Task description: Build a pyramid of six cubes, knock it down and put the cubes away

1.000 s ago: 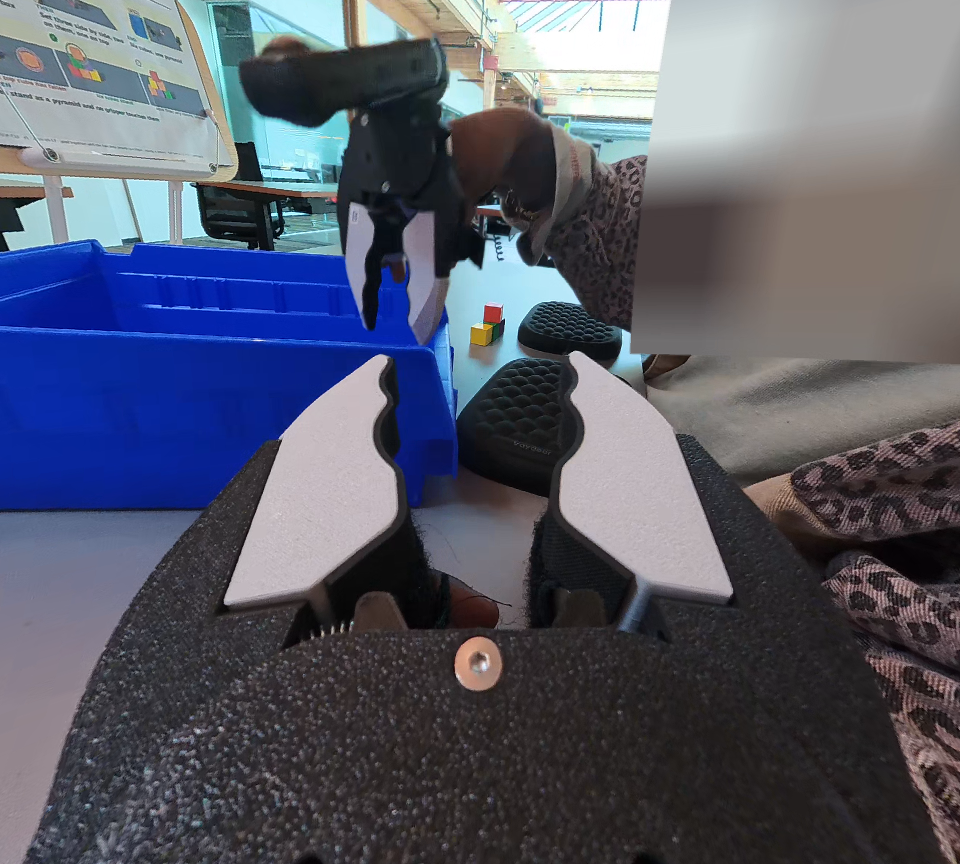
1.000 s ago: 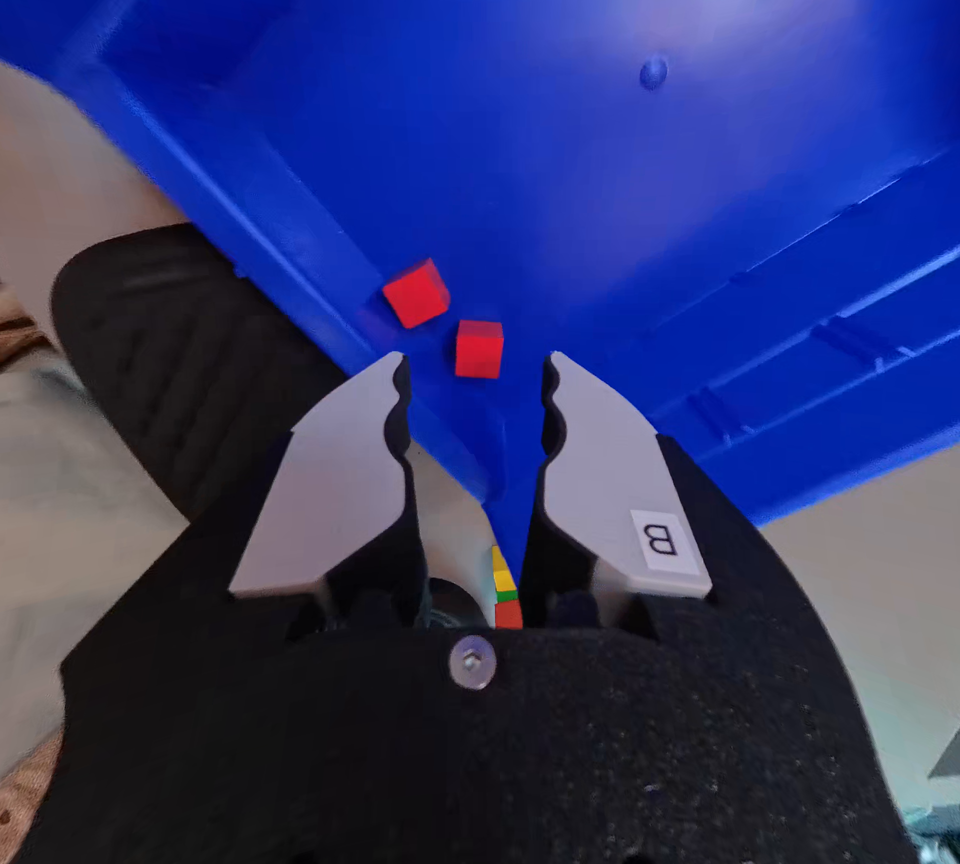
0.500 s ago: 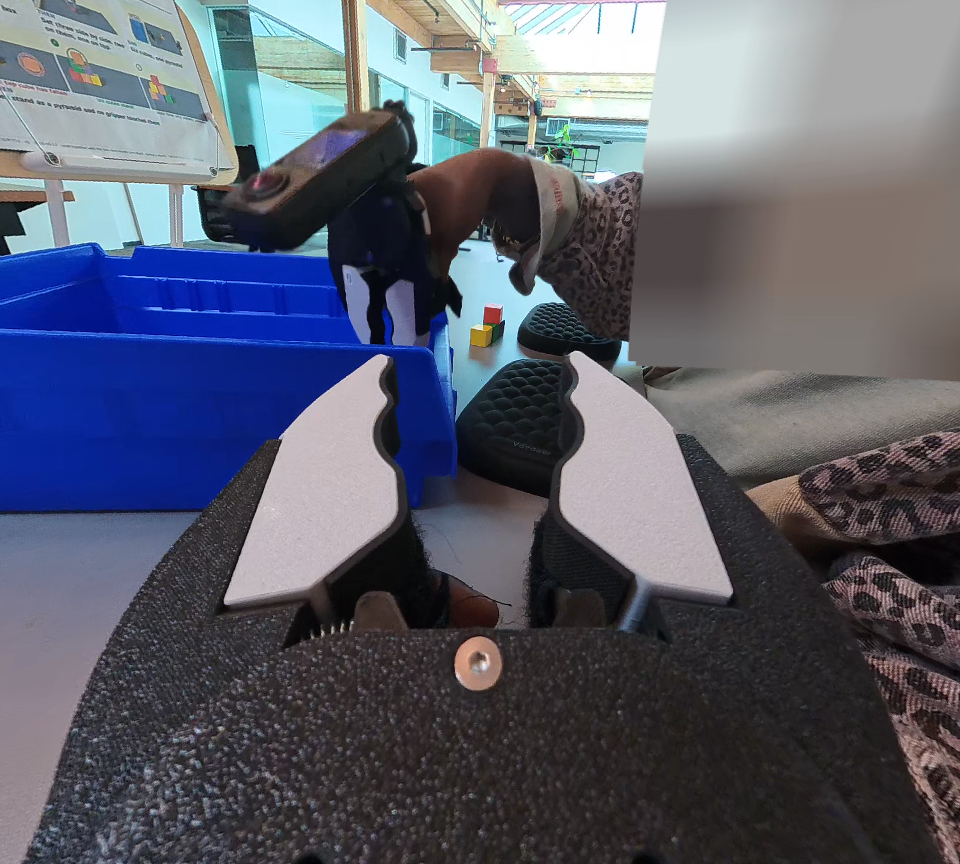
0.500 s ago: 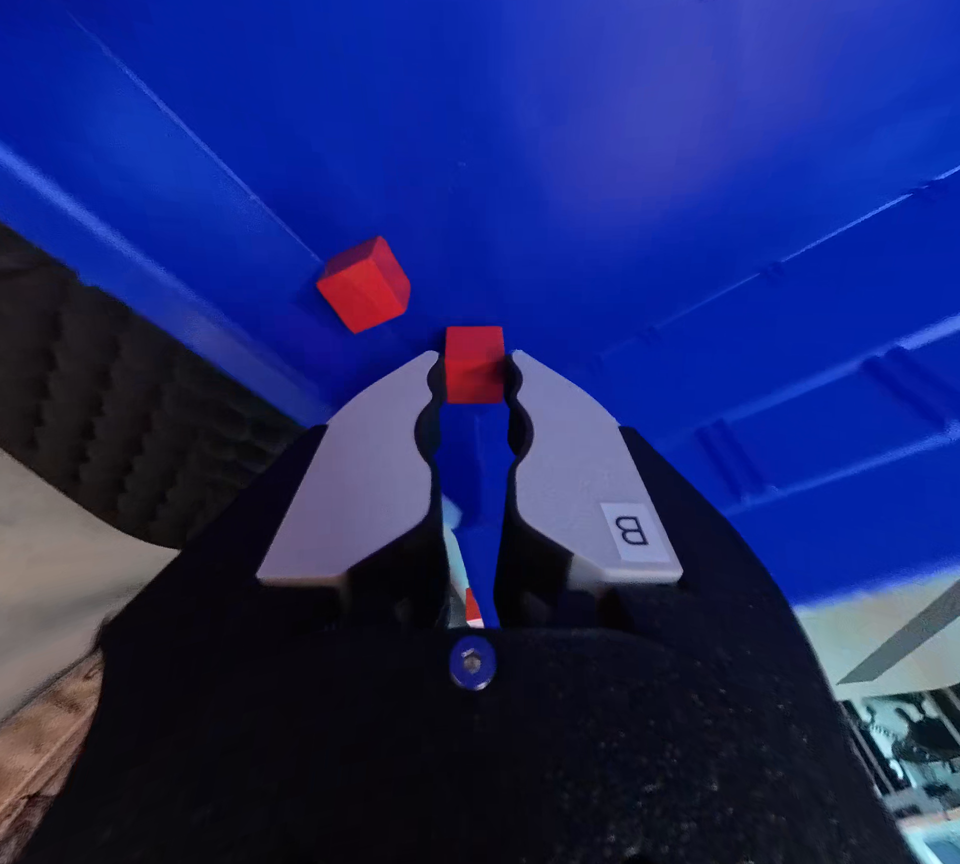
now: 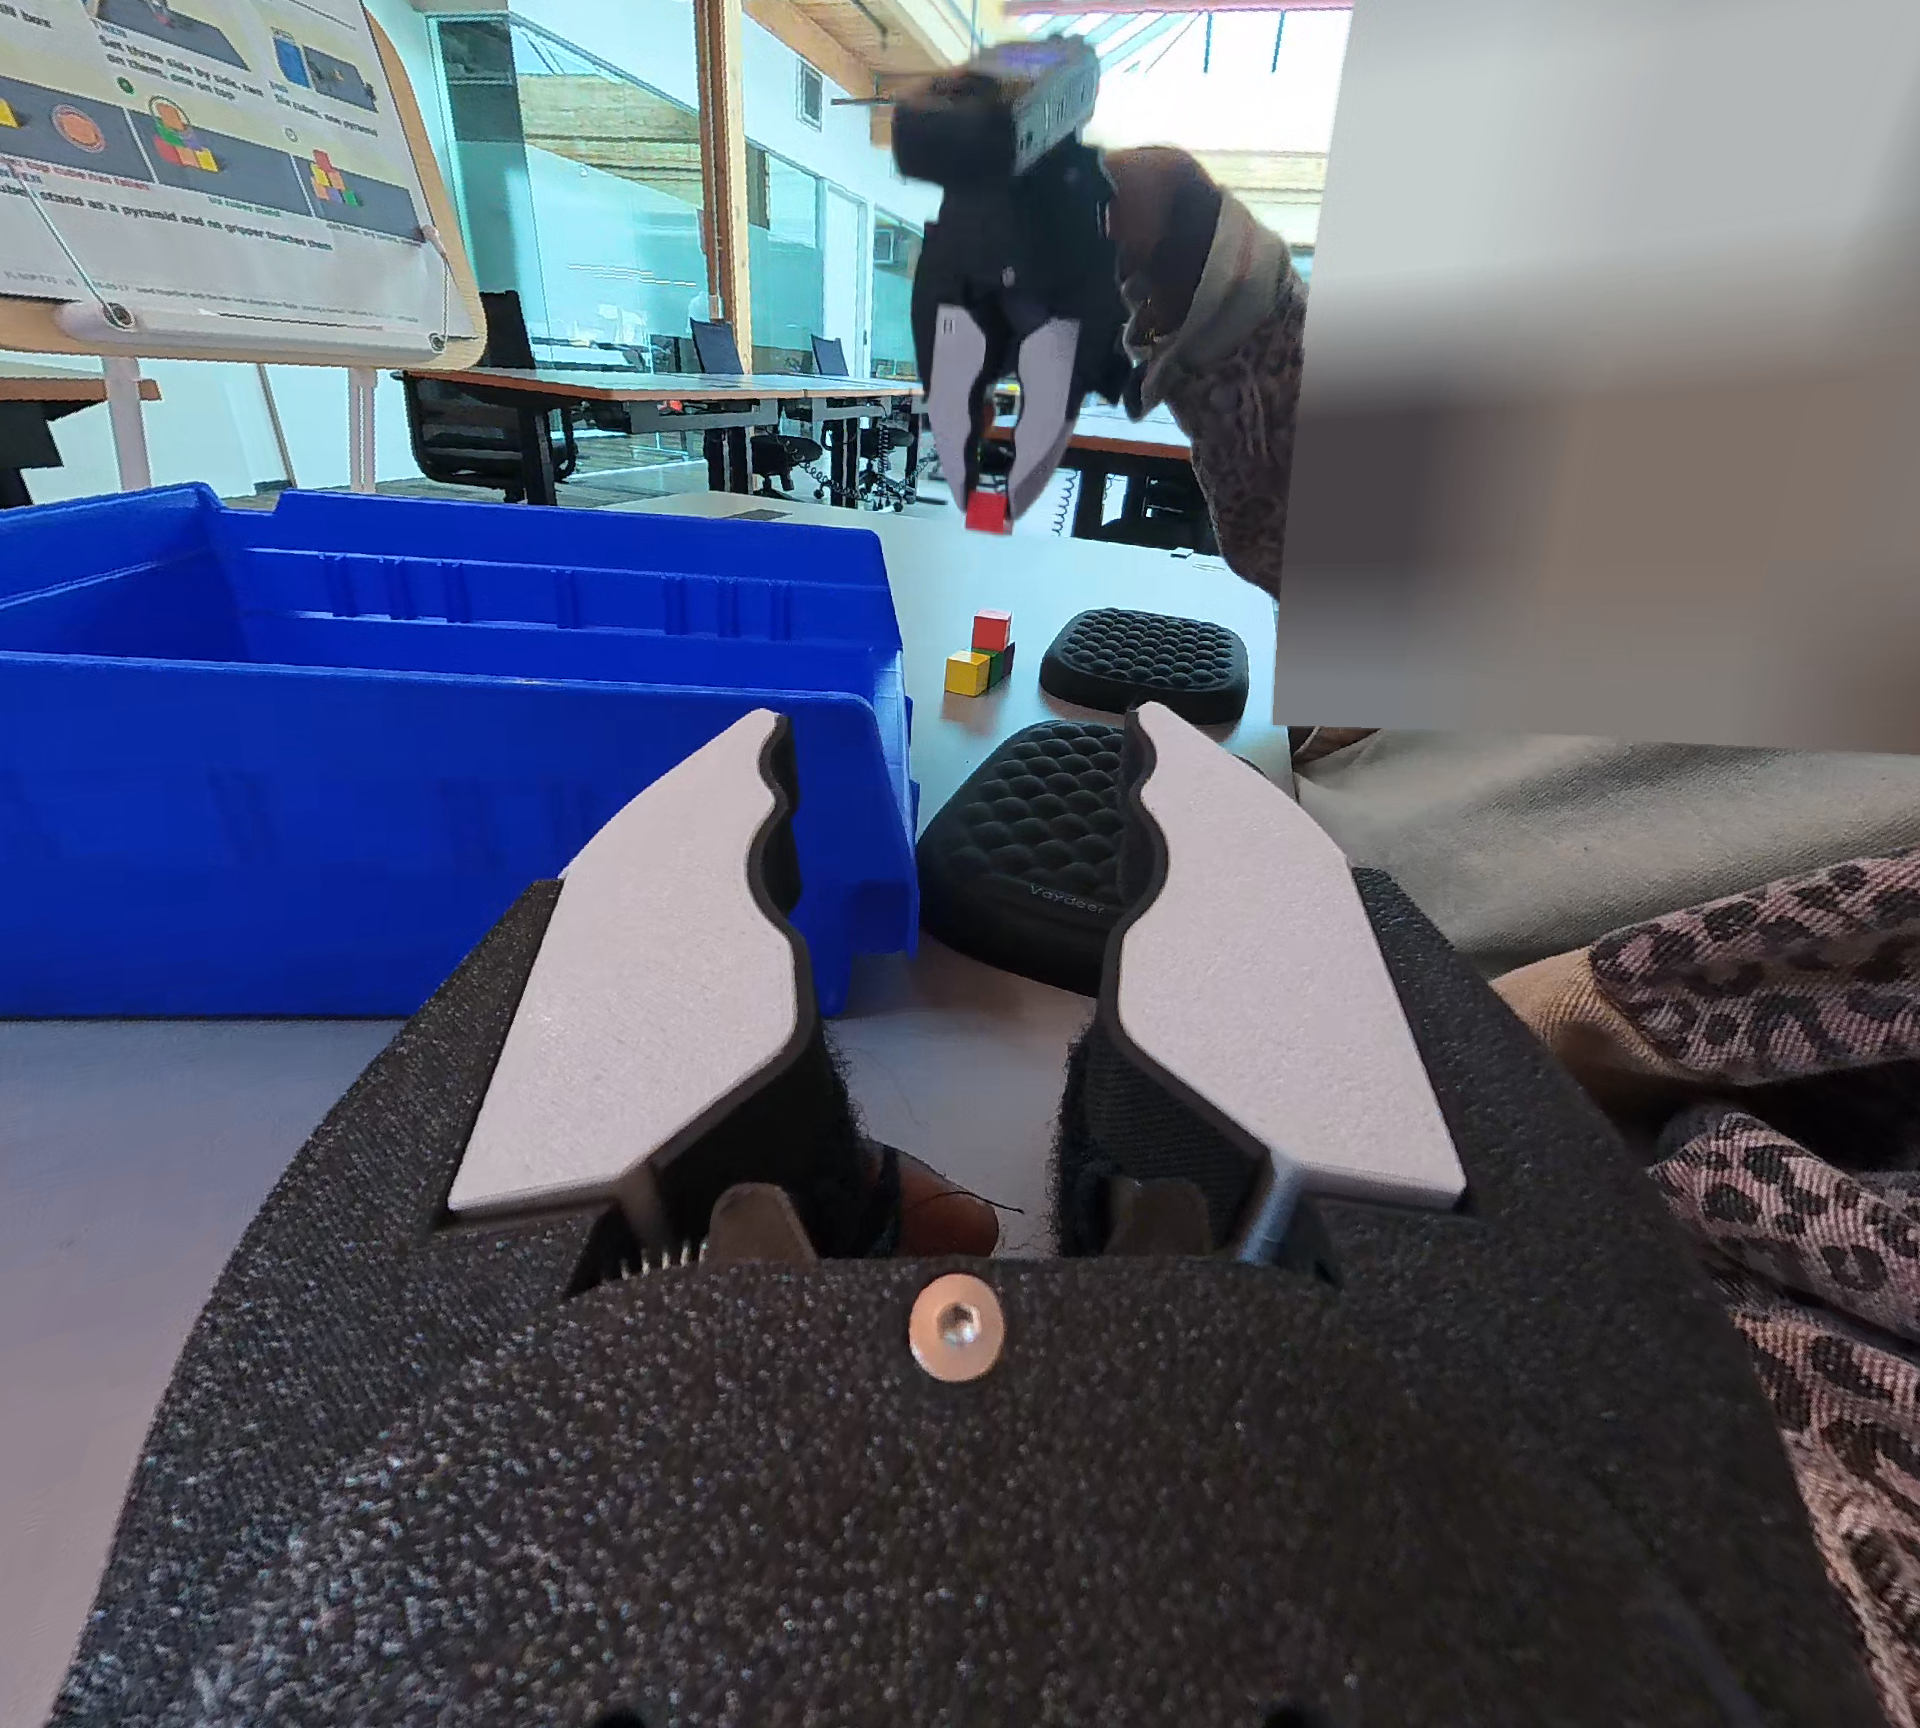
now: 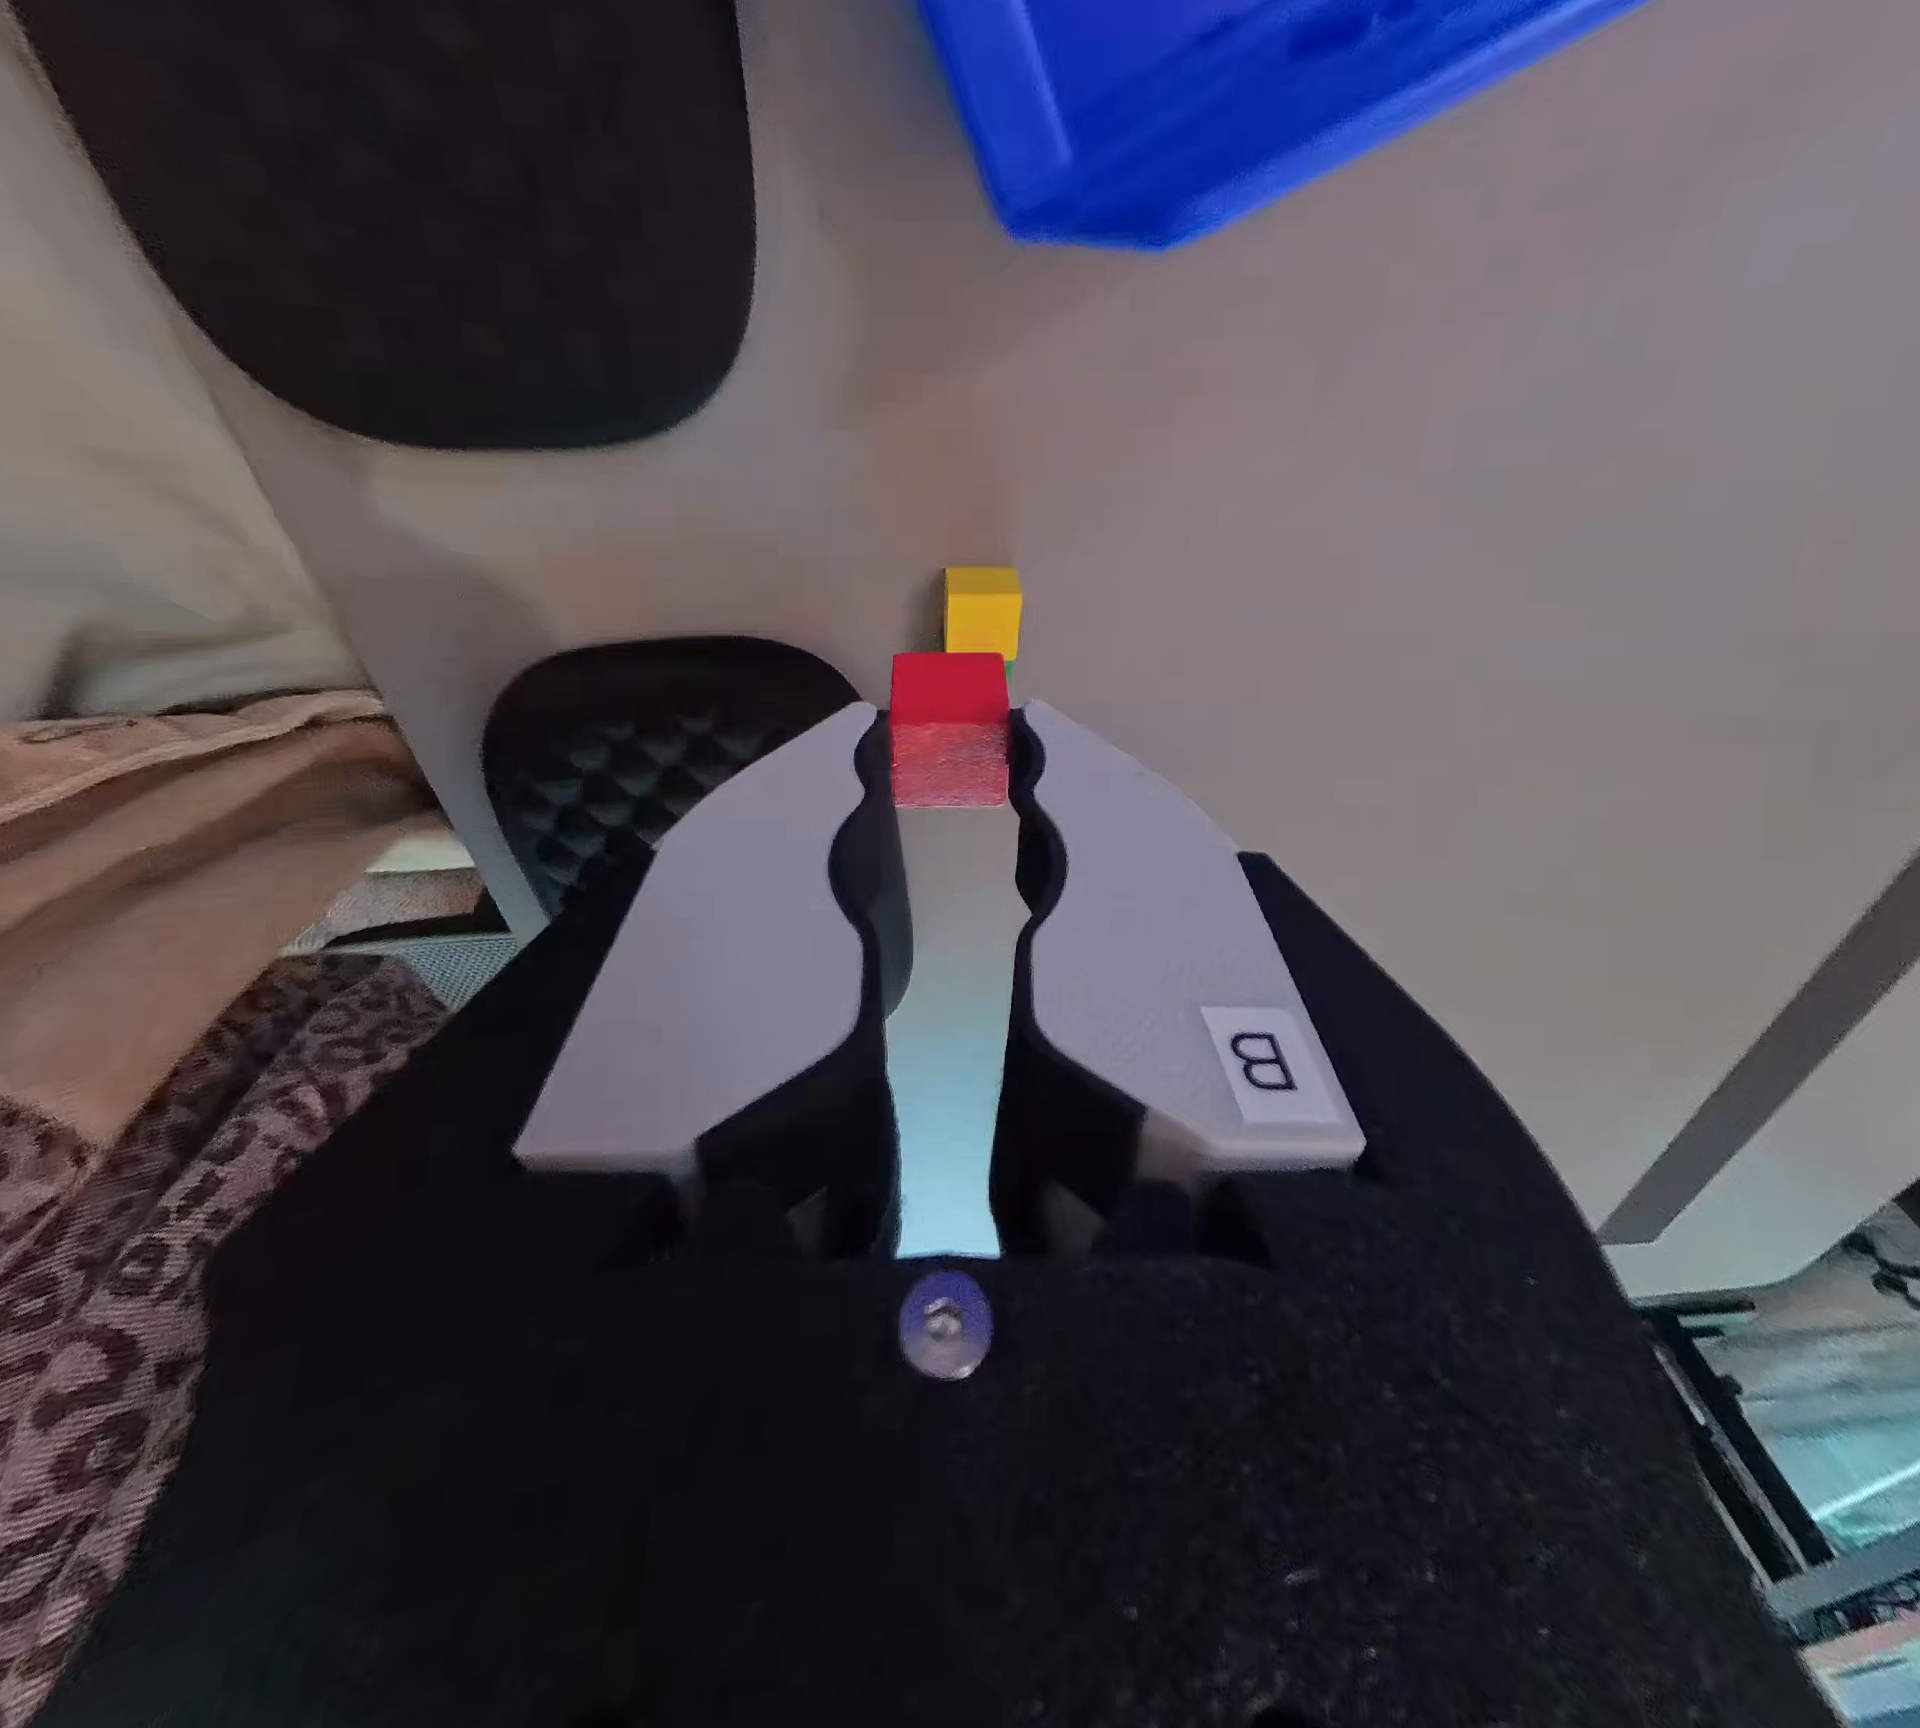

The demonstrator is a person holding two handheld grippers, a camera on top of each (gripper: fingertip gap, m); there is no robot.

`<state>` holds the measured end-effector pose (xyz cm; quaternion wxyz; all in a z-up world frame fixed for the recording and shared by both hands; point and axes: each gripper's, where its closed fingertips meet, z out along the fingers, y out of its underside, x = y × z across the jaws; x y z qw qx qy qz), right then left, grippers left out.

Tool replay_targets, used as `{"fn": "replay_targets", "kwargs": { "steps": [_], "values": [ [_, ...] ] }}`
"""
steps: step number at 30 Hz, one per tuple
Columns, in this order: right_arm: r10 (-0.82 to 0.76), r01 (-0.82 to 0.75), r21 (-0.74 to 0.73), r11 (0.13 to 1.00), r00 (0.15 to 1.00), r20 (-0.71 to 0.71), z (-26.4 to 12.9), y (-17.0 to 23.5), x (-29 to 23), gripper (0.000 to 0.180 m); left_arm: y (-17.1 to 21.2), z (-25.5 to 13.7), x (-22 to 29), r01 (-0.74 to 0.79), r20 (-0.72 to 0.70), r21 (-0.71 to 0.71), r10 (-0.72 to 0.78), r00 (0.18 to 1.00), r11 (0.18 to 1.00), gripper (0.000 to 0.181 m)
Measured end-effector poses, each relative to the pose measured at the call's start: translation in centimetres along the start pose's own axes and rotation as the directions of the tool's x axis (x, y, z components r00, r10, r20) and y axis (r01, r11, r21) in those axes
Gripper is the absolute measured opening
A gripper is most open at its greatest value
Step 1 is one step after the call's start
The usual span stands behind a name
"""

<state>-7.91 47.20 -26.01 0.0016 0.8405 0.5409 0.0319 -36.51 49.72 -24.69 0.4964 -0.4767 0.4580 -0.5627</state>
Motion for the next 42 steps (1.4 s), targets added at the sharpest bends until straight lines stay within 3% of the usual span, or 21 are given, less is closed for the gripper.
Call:
{"fn": "replay_targets", "kwargs": {
  "steps": [1,6,14,28,42],
  "values": [
    [0.001,-0.001,-0.027,1.000,1.000,0.006,1.1,0.6,0.0,0.021,0.0,0.0,0.0,0.001,0.001,0.001,-0.001,1.000,1.000,0.060],
    [0.016,-0.013,-0.100,0.995,1.000,0.027,4.8,2.2,0.5,0.021,0.0,0.0,-0.1,0.003,0.004,0.002,-0.003,1.000,1.000,0.060],
    [0.070,-0.062,-0.121,0.991,0.996,0.058,6.7,2.7,0.9,0.021,0.0,0.0,-0.2,0.007,0.005,0.003,-0.007,1.000,1.000,0.059],
    [0.148,-0.138,-0.142,0.980,0.987,0.062,7.4,3.0,0.8,0.021,0.0,0.0,-0.2,0.007,0.006,0.004,-0.007,1.000,1.000,0.059],
    [0.092,-0.091,-0.082,0.992,0.996,0.005,6.1,2.9,1.5,0.029,0.0,0.0,-0.2,0.009,0.008,0.009,-0.009,1.000,1.000,0.059]
  ]
}}
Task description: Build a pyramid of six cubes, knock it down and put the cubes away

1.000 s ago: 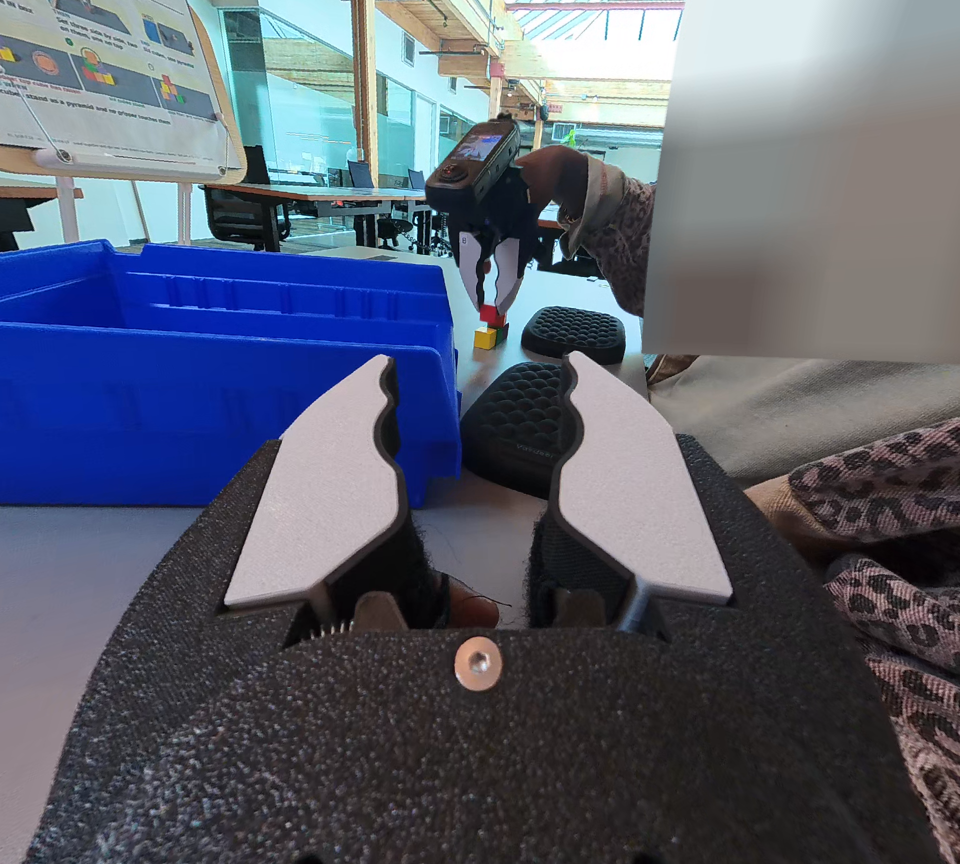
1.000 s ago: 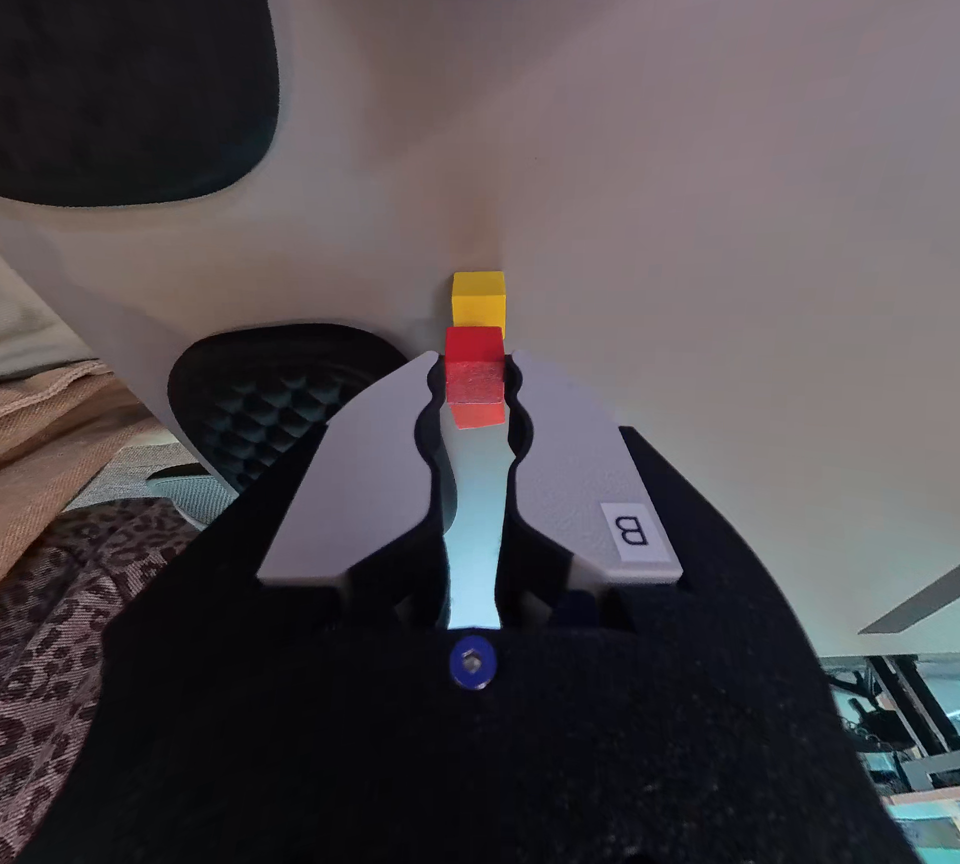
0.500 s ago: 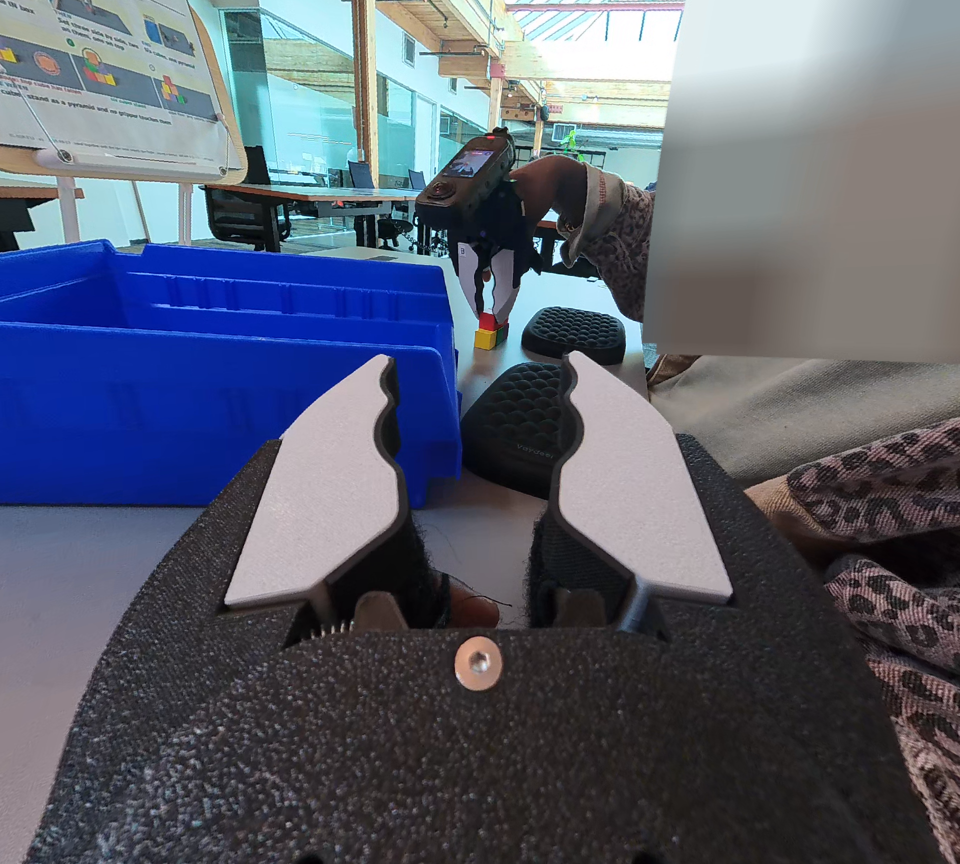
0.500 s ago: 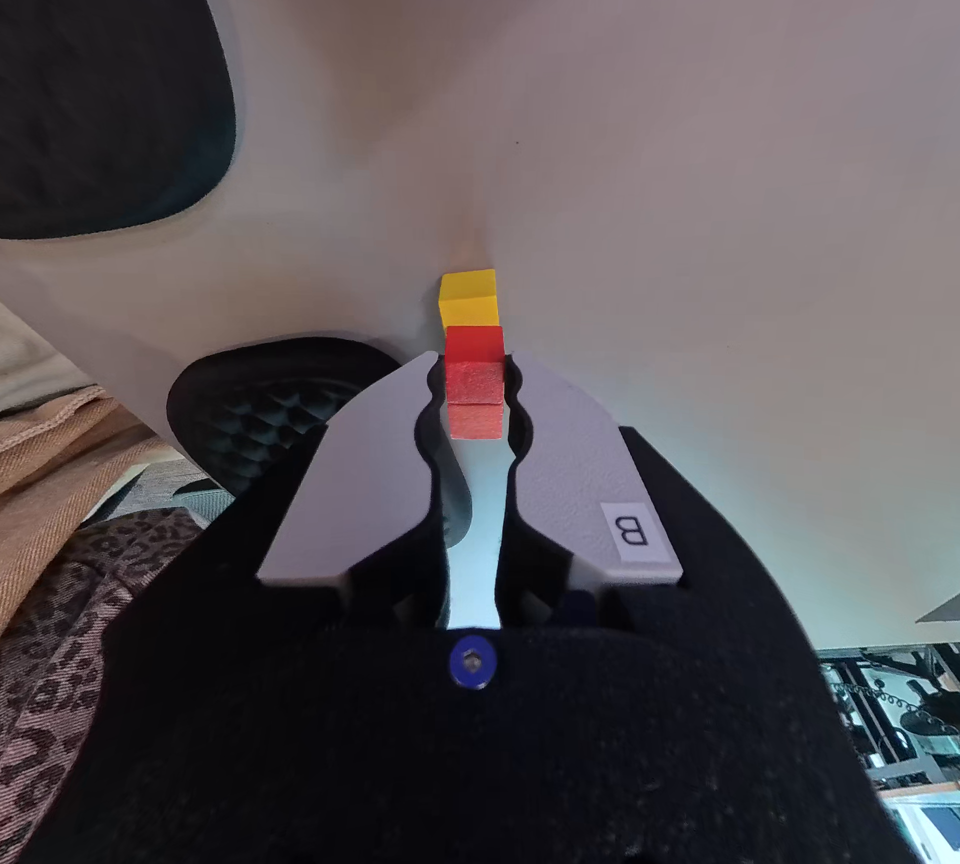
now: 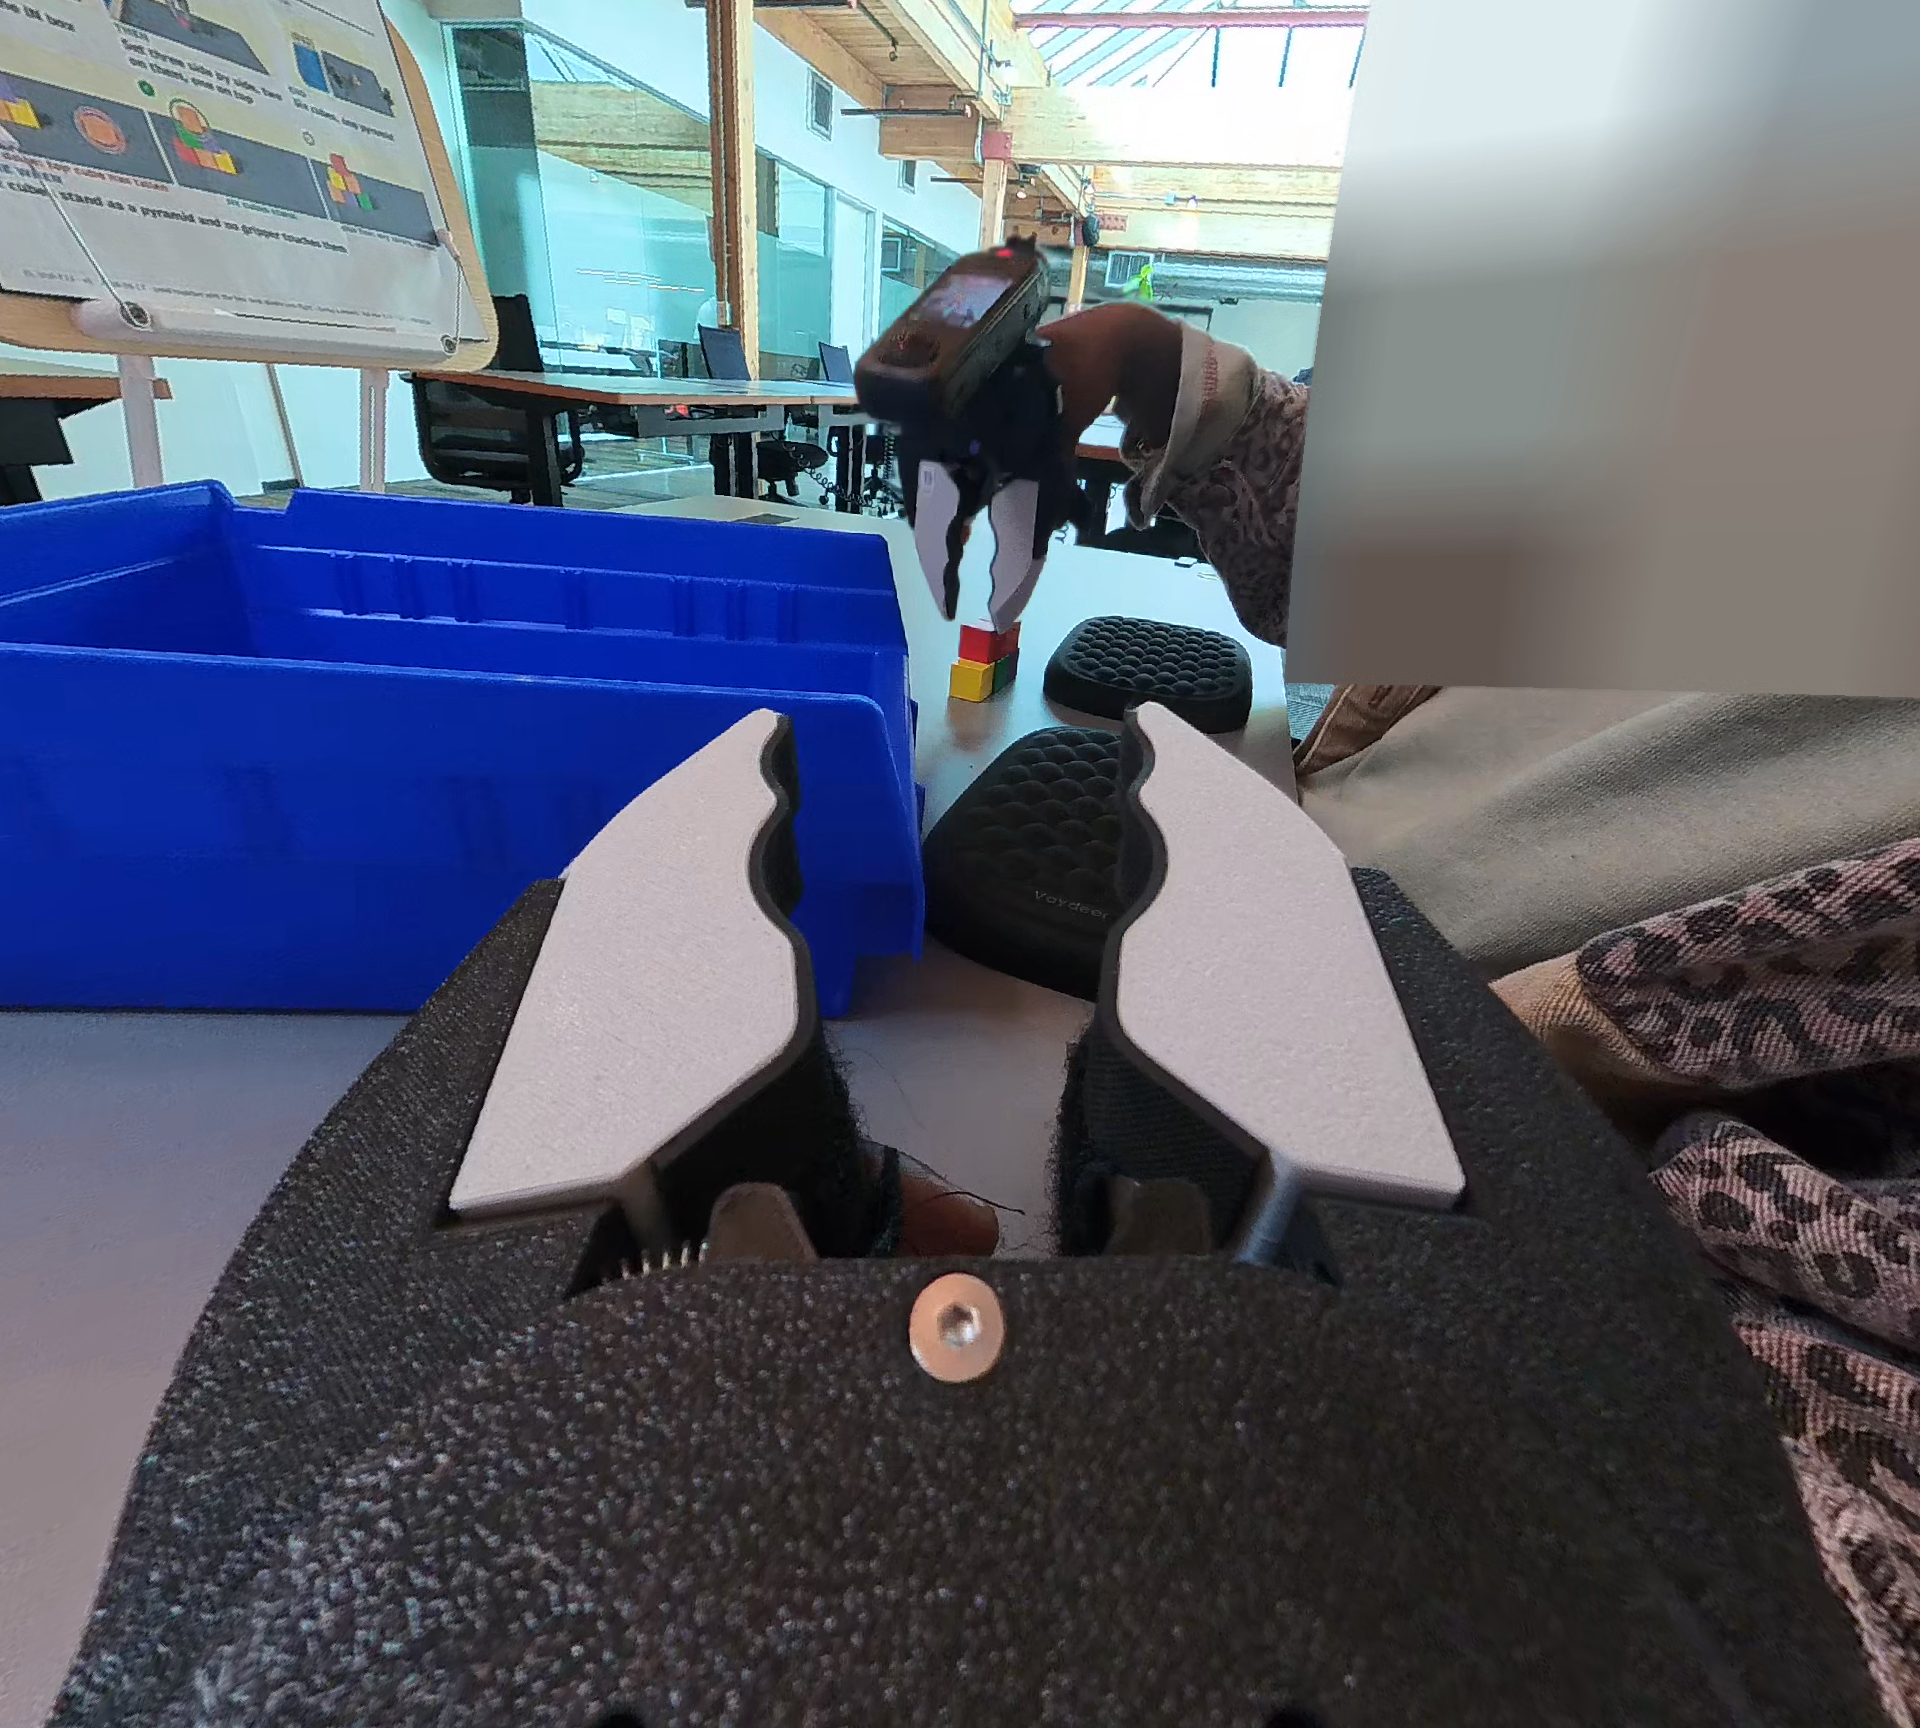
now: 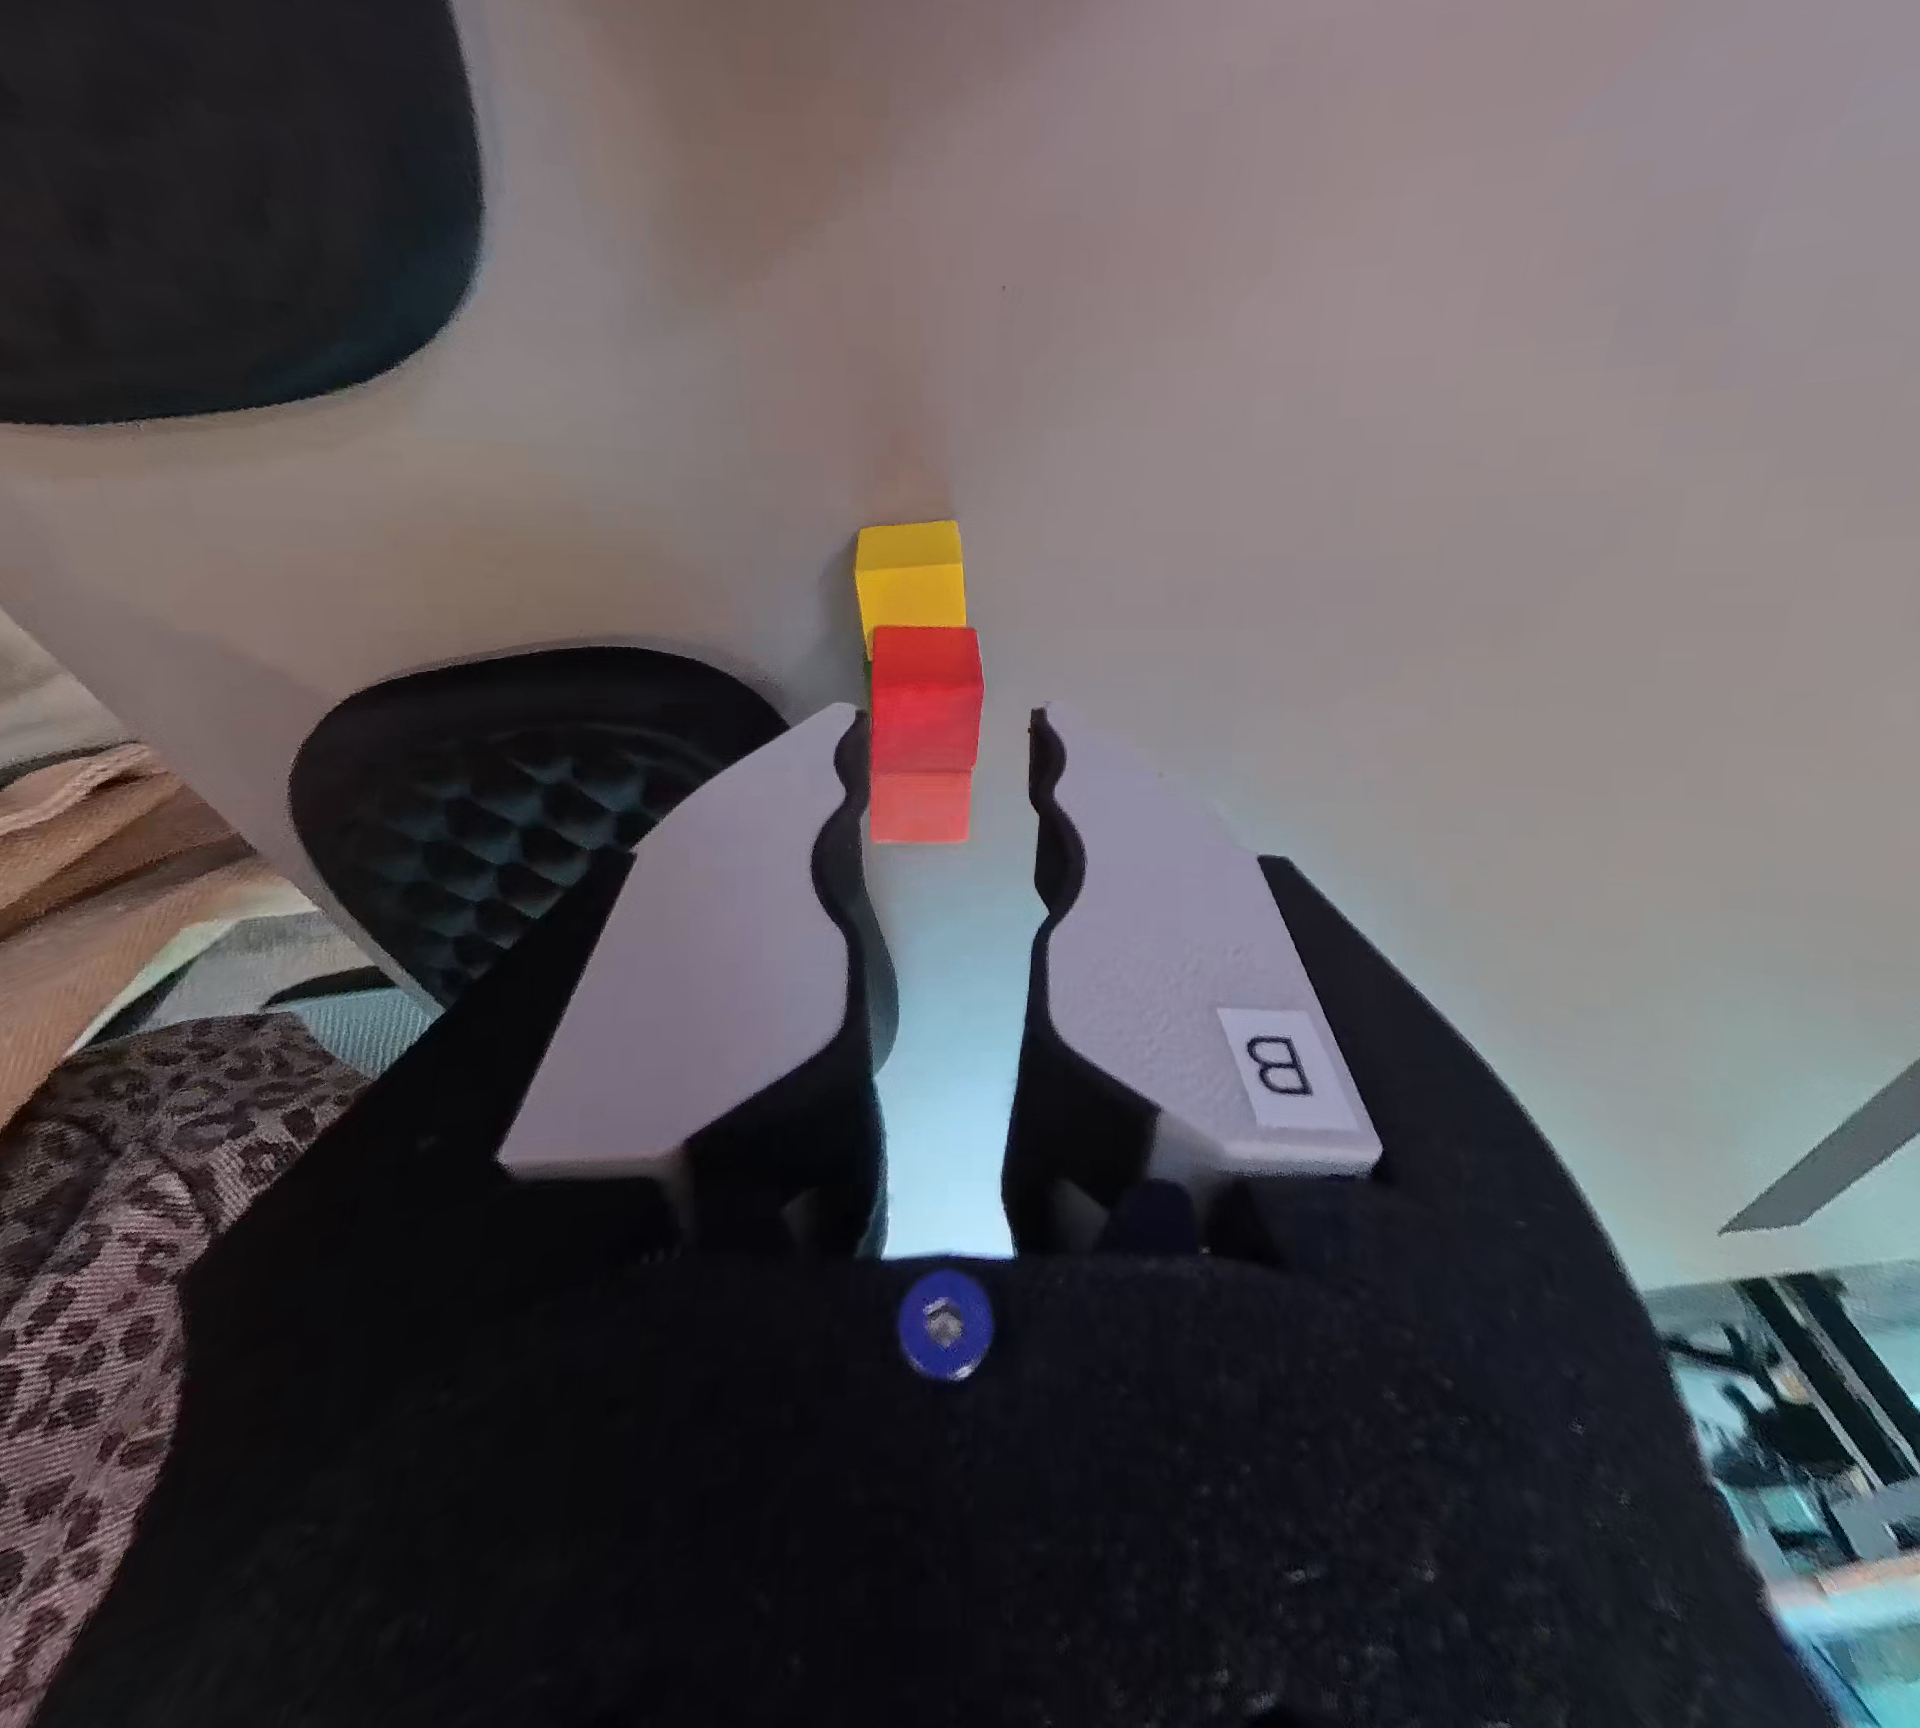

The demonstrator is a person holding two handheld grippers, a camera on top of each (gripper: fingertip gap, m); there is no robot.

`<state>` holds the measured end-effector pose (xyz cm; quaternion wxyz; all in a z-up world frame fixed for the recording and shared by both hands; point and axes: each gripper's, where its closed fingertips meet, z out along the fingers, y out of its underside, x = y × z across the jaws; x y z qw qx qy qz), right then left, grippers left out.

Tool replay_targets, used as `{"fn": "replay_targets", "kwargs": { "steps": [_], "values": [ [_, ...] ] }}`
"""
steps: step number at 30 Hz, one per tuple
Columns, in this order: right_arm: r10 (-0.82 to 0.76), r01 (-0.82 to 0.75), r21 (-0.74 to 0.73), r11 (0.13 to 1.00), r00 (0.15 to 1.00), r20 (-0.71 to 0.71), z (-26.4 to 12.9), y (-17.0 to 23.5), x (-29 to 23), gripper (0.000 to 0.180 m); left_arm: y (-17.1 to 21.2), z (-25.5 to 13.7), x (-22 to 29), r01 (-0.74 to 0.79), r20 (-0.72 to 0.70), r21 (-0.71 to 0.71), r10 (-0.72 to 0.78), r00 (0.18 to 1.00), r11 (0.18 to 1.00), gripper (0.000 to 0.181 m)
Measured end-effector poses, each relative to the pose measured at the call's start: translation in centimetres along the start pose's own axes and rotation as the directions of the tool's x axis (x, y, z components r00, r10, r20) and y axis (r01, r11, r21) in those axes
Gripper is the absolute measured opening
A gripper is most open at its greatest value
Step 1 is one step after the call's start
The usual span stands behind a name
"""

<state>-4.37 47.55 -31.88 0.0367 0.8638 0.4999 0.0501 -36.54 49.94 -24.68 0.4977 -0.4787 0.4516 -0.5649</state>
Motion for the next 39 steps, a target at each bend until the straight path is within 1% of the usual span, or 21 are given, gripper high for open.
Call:
{"fn": "replay_targets", "kwargs": {
  "steps": [1,3,6,8,9,11,12,15,16,18,20,22,26,28,30,33,34,35,36,39],
  "values": [
    [0.006,-0.006,0.050,0.999,1.000,-0.007,-1.0,-0.3,0.1,0.029,0.0,0.0,0.0,0.000,0.000,0.001,0.000,1.000,1.000,0.059],
    [0.022,-0.015,0.202,0.979,0.999,-0.032,-4.2,-1.6,0.1,0.030,-0.1,0.0,0.0,-0.001,0.001,0.003,0.001,1.000,1.000,0.059],
    [-0.010,0.024,0.440,0.898,0.999,-0.033,-9.7,-4.9,-1.1,0.032,0.0,0.0,0.0,-0.002,0.000,0.001,0.002,1.000,1.000,0.059],
    [-0.055,0.072,0.536,0.841,0.997,-0.048,-12.2,-7.9,-2.4,0.036,-0.1,0.0,0.0,-0.001,0.000,0.002,0.001,1.000,1.000,0.059],
    [-0.070,0.080,0.561,0.824,0.997,-0.039,-12.8,-9.5,-3.1,0.040,-0.1,0.0,0.0,-0.002,0.000,0.002,0.002,1.000,1.000,0.059],
    [-0.060,0.045,0.555,0.831,0.998,0.009,-12.4,-12.8,-4.2,0.048,-0.1,-0.1,0.1,-0.003,0.000,0.004,0.003,1.000,1.000,0.059],
    [-0.027,0.000,0.530,0.848,0.999,0.042,-11.6,-14.3,-4.4,0.053,-0.1,-0.1,0.1,-0.005,-0.001,0.004,0.005,1.000,1.000,0.059],
    [0.115,-0.159,0.428,0.890,0.985,0.127,-8.2,-18.2,-3.9,0.055,-0.1,-0.1,0.1,-0.008,-0.004,0.008,0.008,1.000,1.000,0.059],
    [0.163,-0.216,0.375,0.902,0.972,0.167,-7.0,-18.8,-3.8,0.056,-0.1,-0.1,0.2,-0.007,-0.007,0.008,0.007,1.000,1.000,0.059],
    [0.268,-0.352,0.305,0.885,0.921,0.284,-5.1,-20.1,-4.0,0.057,-0.2,-0.1,0.2,-0.008,-0.011,0.011,0.008,1.000,1.000,0.059],
    [0.358,-0.435,0.232,0.870,0.881,0.309,-3.3,-20.1,-3.5,0.059,-0.2,-0.2,0.4,-0.011,-0.018,0.014,0.012,1.000,1.000,0.059],
    [0.407,-0.475,0.189,0.859,0.859,0.312,-2.0,-19.8,-3.3,0.059,-0.3,-0.2,0.5,-0.012,-0.022,0.016,0.013,1.000,1.000,0.059],
    [0.456,-0.515,0.142,0.845,0.834,0.312,-0.4,-19.5,-3.2,0.054,-0.2,-0.3,0.6,-0.016,-0.026,0.016,0.017,1.000,1.000,0.059],
    [0.473,-0.531,0.150,0.834,0.828,0.302,-0.5,-19.5,-2.7,0.044,-0.3,-0.4,0.6,-0.017,-0.026,0.017,0.018,1.000,1.000,0.059],
    [0.453,-0.509,0.140,0.850,0.839,0.300,-0.5,-19.3,-2.9,0.035,-0.3,-0.4,0.6,-0.019,-0.025,0.019,0.019,1.000,1.000,0.059],
    [0.432,-0.476,0.114,0.872,0.859,0.276,0.2,-19.0,-3.1,0.037,-0.3,-0.3,0.6,-0.015,-0.022,0.022,0.015,1.000,1.000,0.059],
    [0.433,-0.478,0.109,0.872,0.855,0.286,0.3,-19.0,-3.2,0.036,-0.3,-0.3,0.6,-0.014,-0.021,0.022,0.015,1.000,1.000,0.059],
    [0.428,-0.473,0.107,0.874,0.856,0.291,0.4,-19.0,-3.2,0.031,-0.3,-0.3,0.5,-0.014,-0.021,0.022,0.014,1.000,1.000,0.059],
    [0.418,-0.465,0.121,0.877,0.863,0.283,0.4,-19.1,-3.1,0.023,-0.3,-0.4,0.5,-0.013,-0.021,0.022,0.013,1.000,1.000,0.059],
    [0.384,-0.445,0.178,0.878,0.875,0.294,-0.3,-19.8,-2.8,0.022,-0.3,-0.3,0.5,-0.009,-0.020,0.022,0.010,1.000,1.000,0.059]
  ]
}}
